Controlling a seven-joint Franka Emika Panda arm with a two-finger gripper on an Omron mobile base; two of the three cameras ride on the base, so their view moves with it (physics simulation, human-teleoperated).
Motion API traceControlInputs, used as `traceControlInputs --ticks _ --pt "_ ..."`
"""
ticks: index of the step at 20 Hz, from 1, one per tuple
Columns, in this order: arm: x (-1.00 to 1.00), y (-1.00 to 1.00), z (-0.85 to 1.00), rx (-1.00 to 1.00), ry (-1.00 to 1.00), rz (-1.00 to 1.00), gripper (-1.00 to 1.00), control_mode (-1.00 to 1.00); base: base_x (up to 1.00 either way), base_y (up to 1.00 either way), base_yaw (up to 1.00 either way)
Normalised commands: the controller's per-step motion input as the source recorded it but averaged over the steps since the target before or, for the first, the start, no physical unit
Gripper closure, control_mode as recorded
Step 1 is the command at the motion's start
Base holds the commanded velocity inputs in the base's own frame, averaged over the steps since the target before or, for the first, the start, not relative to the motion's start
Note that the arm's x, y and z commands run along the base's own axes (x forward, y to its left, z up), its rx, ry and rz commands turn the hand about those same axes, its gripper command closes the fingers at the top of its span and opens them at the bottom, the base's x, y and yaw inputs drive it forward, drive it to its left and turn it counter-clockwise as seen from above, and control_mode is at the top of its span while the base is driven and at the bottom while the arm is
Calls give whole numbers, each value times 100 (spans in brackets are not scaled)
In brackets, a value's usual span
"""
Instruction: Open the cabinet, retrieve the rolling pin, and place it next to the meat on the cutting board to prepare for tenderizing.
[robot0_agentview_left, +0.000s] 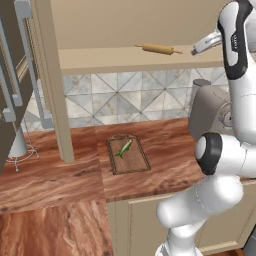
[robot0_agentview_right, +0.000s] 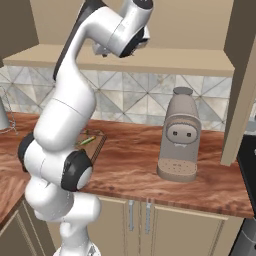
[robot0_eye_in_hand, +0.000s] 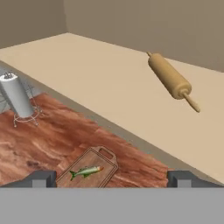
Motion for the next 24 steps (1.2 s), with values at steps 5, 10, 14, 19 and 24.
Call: traceControlInputs --ticks 5,10,14,19,24 --pt "36 -17 0 0 3 -1 -100 -100 0 0 0" --pt "24 -8 0 1 -1 0 -100 -100 0 0 0" --pt "25 -1 -3 6 -2 0 -100 -100 0 0 0" --pt "25 0 -6 10 0 1 -100 -100 0 0 0" --pt "19 0 -9 12 0 2 -100 -100 0 0 0"
